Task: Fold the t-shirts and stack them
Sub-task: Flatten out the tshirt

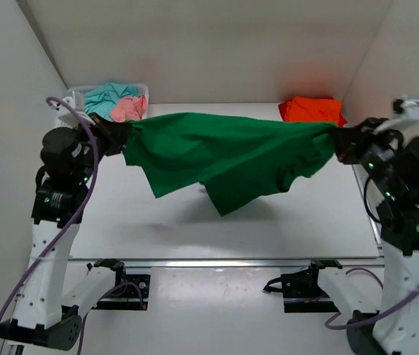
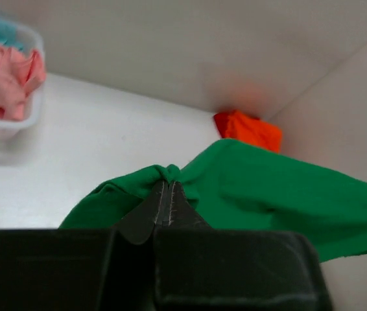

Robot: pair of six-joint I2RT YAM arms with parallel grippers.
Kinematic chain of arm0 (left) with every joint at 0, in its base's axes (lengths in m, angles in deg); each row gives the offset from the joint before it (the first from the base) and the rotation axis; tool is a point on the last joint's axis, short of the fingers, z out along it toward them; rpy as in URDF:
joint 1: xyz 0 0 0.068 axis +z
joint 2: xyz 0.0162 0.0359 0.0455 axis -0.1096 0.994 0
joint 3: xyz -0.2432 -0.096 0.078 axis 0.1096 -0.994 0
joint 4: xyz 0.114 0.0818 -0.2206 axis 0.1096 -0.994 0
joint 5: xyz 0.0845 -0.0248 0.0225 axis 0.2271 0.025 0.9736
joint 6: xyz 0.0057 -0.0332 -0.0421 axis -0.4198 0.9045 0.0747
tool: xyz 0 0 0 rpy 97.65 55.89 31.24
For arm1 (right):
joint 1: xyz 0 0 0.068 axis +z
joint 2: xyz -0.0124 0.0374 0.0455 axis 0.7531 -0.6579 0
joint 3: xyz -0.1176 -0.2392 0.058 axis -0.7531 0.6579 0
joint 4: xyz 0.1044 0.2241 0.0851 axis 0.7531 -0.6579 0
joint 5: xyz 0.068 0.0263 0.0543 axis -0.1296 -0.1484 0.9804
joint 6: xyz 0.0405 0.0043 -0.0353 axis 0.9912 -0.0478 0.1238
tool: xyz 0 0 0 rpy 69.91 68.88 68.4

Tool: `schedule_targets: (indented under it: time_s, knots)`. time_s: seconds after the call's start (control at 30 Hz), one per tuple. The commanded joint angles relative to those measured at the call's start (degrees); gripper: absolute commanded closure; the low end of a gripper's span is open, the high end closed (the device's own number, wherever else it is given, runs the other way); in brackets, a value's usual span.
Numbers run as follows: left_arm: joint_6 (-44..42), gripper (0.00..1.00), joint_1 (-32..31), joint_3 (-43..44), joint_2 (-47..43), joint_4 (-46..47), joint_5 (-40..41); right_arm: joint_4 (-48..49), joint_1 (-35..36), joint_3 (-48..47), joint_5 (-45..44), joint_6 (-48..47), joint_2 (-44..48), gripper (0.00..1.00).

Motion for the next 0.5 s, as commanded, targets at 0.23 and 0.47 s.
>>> schedule_targets:
  time_s: [0.23, 0.47]
  knots:
    - [3.0, 1.0, -0.44, 7.13, -3.68, -4.65, -4.34, -4.21, -7.43, -0.18, 16.22, -3.66, 6.85, 1.0]
    - [4.85, 1.0, -0.96, 2.65, -4.92, -9.65, -2.51, -5.36, -10.26, -7.93, 20.97, -2.35, 3.7, 0.99]
